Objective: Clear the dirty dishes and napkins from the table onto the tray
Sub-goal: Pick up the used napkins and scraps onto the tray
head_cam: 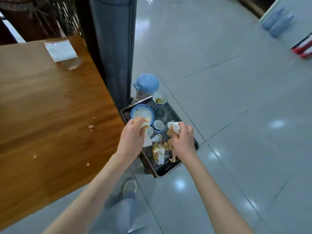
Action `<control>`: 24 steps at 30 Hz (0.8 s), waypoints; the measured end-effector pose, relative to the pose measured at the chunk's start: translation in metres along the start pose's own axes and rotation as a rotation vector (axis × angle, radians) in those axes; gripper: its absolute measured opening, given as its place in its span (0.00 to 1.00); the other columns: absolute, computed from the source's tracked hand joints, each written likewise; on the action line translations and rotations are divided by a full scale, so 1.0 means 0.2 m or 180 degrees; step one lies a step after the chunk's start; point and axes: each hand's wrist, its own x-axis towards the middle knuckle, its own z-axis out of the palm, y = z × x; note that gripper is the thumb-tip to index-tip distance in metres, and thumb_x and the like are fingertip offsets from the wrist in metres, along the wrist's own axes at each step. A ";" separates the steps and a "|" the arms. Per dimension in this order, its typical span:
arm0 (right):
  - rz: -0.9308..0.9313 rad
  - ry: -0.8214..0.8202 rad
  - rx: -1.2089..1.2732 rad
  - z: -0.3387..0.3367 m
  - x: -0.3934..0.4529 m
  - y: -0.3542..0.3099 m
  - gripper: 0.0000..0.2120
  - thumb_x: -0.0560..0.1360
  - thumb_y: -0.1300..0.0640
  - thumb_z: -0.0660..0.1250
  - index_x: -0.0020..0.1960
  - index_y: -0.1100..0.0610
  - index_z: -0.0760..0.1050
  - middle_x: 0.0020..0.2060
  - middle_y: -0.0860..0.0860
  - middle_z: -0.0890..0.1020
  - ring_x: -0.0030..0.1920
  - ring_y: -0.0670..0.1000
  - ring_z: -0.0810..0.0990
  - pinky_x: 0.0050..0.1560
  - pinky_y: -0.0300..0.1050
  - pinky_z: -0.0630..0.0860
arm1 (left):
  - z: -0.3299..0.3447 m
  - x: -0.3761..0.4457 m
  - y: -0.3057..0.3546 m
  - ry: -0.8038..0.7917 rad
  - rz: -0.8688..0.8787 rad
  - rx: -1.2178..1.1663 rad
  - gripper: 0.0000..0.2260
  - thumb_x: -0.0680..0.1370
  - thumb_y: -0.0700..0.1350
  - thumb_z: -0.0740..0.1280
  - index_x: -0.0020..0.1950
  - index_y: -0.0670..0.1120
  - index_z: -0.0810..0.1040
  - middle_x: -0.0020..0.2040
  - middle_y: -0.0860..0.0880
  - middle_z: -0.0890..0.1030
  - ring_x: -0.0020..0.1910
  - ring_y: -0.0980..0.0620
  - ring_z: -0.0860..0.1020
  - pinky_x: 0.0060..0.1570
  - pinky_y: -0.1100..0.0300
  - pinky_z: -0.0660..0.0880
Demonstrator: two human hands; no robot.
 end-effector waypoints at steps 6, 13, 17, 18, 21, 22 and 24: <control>0.0227 -0.0061 -0.0032 -0.01 0.30 0.25 0.11 0.77 0.63 0.60 0.59 0.58 0.69 0.49 0.51 0.64 0.39 0.45 0.66 0.44 0.35 0.62 | 0.35 0.18 -0.01 -0.0259 -0.0228 0.0003 0.06 0.79 0.38 0.61 0.55 0.43 0.73 0.44 0.49 0.73 0.43 0.50 0.72 0.40 0.60 0.64; 0.0353 -0.0610 -0.0073 0.02 0.60 0.55 0.09 0.78 0.61 0.61 0.58 0.58 0.68 0.50 0.54 0.66 0.38 0.44 0.67 0.43 0.40 0.64 | 0.75 0.29 -0.07 -0.0396 -0.0909 -0.0061 0.05 0.79 0.40 0.62 0.54 0.44 0.74 0.46 0.45 0.76 0.44 0.47 0.74 0.43 0.54 0.71; 0.0249 -0.1015 -0.0175 0.09 0.74 0.74 0.09 0.78 0.60 0.60 0.58 0.58 0.68 0.51 0.56 0.68 0.38 0.46 0.67 0.44 0.40 0.63 | 0.98 0.32 -0.09 -0.0233 -0.1194 -0.0013 0.06 0.78 0.40 0.63 0.54 0.44 0.74 0.45 0.47 0.75 0.44 0.48 0.74 0.42 0.57 0.68; 0.0237 -0.1097 -0.0204 0.11 0.78 0.80 0.10 0.78 0.60 0.60 0.58 0.58 0.69 0.51 0.56 0.68 0.38 0.45 0.66 0.44 0.39 0.63 | 1.04 0.33 -0.10 -0.0214 -0.1248 0.0000 0.06 0.78 0.41 0.63 0.54 0.44 0.75 0.45 0.48 0.75 0.44 0.48 0.74 0.43 0.57 0.68; 0.0205 -0.1276 -0.0240 0.18 0.86 0.95 0.10 0.77 0.61 0.59 0.58 0.57 0.69 0.51 0.56 0.68 0.37 0.41 0.64 0.45 0.39 0.63 | 1.21 0.34 -0.15 -0.0165 -0.1391 0.0101 0.06 0.77 0.40 0.63 0.54 0.44 0.76 0.46 0.45 0.77 0.46 0.46 0.74 0.44 0.54 0.70; 0.0201 -0.1316 -0.0240 0.21 0.88 1.00 0.10 0.77 0.61 0.59 0.58 0.57 0.69 0.51 0.55 0.67 0.37 0.41 0.65 0.45 0.39 0.63 | 1.27 0.34 -0.17 -0.0134 -0.1442 0.0138 0.07 0.77 0.40 0.63 0.54 0.44 0.76 0.47 0.44 0.77 0.46 0.46 0.74 0.43 0.55 0.69; 0.0169 -0.1384 -0.0222 0.26 0.91 1.09 0.09 0.77 0.61 0.59 0.57 0.56 0.68 0.50 0.54 0.67 0.38 0.42 0.66 0.44 0.39 0.65 | 1.37 0.34 -0.21 -0.0038 -0.1547 0.0151 0.08 0.77 0.40 0.63 0.55 0.44 0.77 0.47 0.44 0.76 0.47 0.46 0.74 0.42 0.58 0.65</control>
